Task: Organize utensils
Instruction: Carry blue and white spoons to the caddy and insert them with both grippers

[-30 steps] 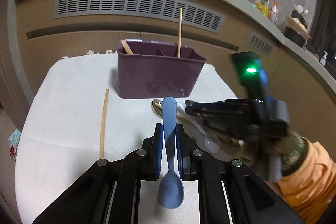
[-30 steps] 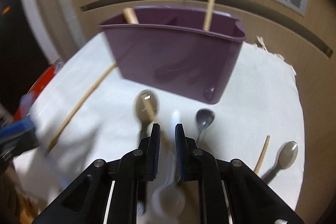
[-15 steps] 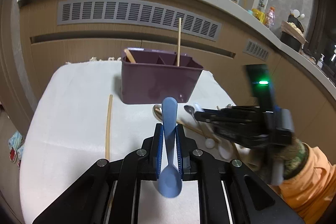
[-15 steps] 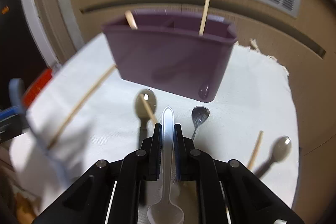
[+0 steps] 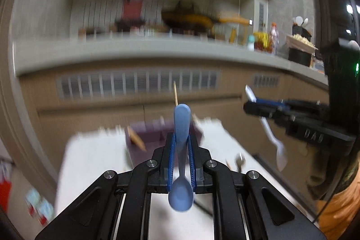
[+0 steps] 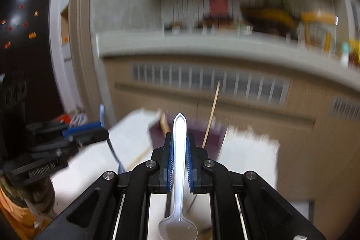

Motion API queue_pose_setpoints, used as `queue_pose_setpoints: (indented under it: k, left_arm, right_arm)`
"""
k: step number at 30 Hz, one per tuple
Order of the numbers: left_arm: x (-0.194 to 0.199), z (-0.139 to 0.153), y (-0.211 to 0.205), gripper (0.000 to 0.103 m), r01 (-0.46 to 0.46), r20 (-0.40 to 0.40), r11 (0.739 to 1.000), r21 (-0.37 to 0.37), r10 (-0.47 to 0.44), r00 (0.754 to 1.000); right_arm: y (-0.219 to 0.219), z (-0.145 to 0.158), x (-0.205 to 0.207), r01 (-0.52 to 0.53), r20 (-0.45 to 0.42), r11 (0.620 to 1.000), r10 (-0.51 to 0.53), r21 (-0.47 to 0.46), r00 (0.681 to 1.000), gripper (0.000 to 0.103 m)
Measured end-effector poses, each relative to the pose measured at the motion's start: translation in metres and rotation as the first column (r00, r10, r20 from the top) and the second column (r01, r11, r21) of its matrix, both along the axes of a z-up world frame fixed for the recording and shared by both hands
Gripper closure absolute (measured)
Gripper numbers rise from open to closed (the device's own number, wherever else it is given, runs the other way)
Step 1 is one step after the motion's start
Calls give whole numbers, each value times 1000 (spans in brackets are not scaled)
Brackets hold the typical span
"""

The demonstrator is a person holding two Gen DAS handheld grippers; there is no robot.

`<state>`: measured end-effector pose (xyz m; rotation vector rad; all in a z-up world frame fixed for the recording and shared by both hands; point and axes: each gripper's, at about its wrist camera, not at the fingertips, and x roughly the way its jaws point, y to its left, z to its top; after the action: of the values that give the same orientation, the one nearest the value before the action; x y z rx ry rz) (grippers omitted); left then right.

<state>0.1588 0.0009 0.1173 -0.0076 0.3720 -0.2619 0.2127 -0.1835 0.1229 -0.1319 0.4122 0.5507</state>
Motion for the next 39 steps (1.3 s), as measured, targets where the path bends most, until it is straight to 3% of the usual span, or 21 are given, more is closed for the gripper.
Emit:
queue_pose_setpoints:
  k: [5,8,11,19,28,34,39]
  left_arm:
    - [32,52,-1,91,-27,141,999,23,24,990]
    - [59,65,5,91,-29,173,1000,8,27,985]
    - [92,63,10,91,-33,169,999,-10,34,985]
    - [163,22,21,91,-32,56,998,-56,35,998]
    - [209,-56,30,91,-47,-111,995,-85,37,993]
    - [218,-88,32,90,-52,-202,994,-97,32,979]
    - [203,-89,48,83,-93,-219,991,-96,70,973]
  right_arm:
    - [2,76,37,14,134,994,-29,112,991,93]
    - [1,90,65,20,140,986,-44,167,989,93]
    - [5,85,91,18,124,982,-41,186,991,93]
    - [33,13,168,50,24,987,-55,155,998,93]
    - [49,-68,208,83,-80,995,-79,58,994,93]
    - [48,-100,213,79,-116,997,-77,10,990,92]
    - [38,-103,200,85,-127,996,-85,-7,988,79]
